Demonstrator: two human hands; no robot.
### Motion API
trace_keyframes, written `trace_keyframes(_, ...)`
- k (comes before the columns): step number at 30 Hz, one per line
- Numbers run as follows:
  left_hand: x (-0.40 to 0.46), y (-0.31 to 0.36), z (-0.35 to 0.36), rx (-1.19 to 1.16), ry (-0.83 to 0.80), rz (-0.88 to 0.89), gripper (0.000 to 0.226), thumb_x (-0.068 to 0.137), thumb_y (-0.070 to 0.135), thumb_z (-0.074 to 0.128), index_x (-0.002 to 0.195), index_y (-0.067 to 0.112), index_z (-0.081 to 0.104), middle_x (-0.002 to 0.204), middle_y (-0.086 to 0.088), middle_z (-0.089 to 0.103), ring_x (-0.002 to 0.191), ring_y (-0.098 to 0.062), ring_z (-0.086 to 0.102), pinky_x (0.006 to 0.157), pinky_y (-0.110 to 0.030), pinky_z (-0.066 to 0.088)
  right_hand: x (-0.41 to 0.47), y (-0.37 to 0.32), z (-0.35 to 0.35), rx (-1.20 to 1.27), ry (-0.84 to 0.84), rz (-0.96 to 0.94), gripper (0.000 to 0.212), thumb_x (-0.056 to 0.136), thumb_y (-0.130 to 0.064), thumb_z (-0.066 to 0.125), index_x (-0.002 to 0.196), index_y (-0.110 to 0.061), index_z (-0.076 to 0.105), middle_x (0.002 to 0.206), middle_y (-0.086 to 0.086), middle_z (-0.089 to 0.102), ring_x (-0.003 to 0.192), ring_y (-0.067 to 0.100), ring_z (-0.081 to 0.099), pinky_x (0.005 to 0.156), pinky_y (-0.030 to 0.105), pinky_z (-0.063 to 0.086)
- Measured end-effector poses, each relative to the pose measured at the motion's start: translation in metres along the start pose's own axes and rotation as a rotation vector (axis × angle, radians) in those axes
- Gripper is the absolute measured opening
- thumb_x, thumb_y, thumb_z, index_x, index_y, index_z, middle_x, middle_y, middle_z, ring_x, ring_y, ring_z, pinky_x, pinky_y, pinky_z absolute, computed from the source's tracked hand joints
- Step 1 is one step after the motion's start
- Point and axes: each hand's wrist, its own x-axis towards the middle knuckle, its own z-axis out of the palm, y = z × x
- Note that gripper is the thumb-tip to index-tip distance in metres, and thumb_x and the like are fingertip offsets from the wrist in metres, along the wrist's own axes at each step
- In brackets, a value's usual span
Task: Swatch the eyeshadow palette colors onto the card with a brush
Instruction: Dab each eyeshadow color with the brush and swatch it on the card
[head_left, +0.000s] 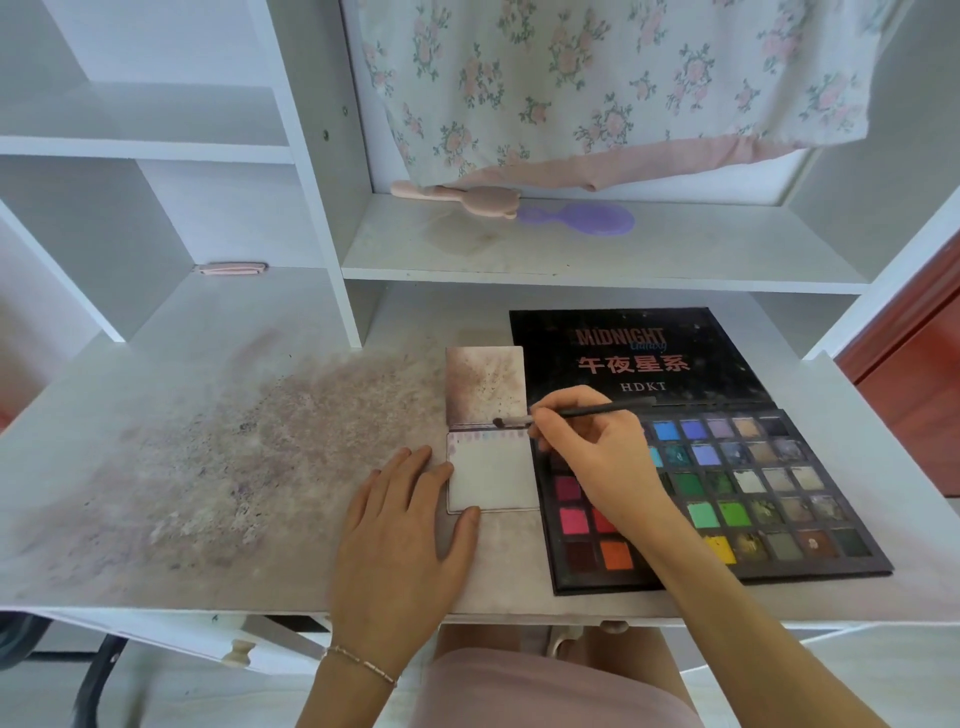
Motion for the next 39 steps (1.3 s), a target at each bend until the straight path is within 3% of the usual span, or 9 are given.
trace_keyframes(3,0.000,0.000,0.000,0.006,-0.002,0.005,0.050,0.082,0.046,0.038,0.107,0.014,0.066,0.119,-0.007,0.063,0.114,-0.026,0.057,0.098,-0.043,0.037,0.001,0.003,0.005,-0.038,-0.021,0.018,0.017,0.088,-0.009,0.054,0.086,-0.026,0.058,0.079,-0.005,0.066,0.071,0.001,0.062,0.070,0.017,0.052)
trace_keyframes(11,0.001,0.000,0.001,0.010,-0.002,0.004,0.049,0.081,0.046,0.039,0.107,0.015,0.066,0.119,-0.006,0.063,0.114,-0.026,0.057,0.099,-0.043,0.036,0.002,0.008,0.015,-0.073,-0.069,0.022,0.013,0.088,-0.012,0.055,0.078,-0.021,0.055,0.069,-0.007,0.068,0.070,0.005,0.065,0.069,0.023,0.055)
trace_keyframes(16,0.001,-0.001,0.002,0.008,-0.005,0.006,0.049,0.081,0.046,0.039,0.108,0.014,0.066,0.119,-0.007,0.063,0.114,-0.026,0.057,0.097,-0.044,0.039,0.002,0.009,0.015,-0.140,-0.103,0.002,0.011,0.086,-0.019,0.057,0.077,-0.024,0.056,0.074,-0.016,0.069,0.074,0.028,0.063,0.067,0.035,0.053)
trace_keyframes(19,0.001,0.000,0.002,0.002,-0.006,0.003,0.050,0.081,0.046,0.039,0.109,0.014,0.065,0.120,-0.007,0.062,0.115,-0.026,0.057,0.097,-0.045,0.039,0.002,0.009,0.016,-0.150,-0.103,0.001,0.012,0.086,-0.020,0.057,0.077,-0.026,0.056,0.076,-0.016,0.069,0.074,0.030,0.062,0.067,0.039,0.053)
trace_keyframes(32,0.000,0.000,0.002,0.005,0.012,0.002,0.044,0.081,0.043,0.048,0.109,0.013,0.066,0.120,-0.008,0.062,0.115,-0.027,0.056,0.098,-0.044,0.038,0.003,0.011,0.018,-0.165,-0.128,-0.025,0.014,0.086,-0.015,0.058,0.076,-0.025,0.056,0.073,-0.010,0.068,0.068,0.000,0.061,0.060,0.011,0.046)
trace_keyframes(39,0.000,0.001,0.003,-0.002,0.019,-0.003,0.041,0.077,0.037,0.058,0.109,0.012,0.066,0.120,-0.009,0.062,0.115,-0.028,0.057,0.098,-0.045,0.038,0.002,0.012,0.018,-0.169,-0.125,-0.030,0.014,0.086,-0.017,0.058,0.076,-0.026,0.056,0.073,-0.011,0.068,0.070,0.002,0.062,0.061,0.012,0.047)
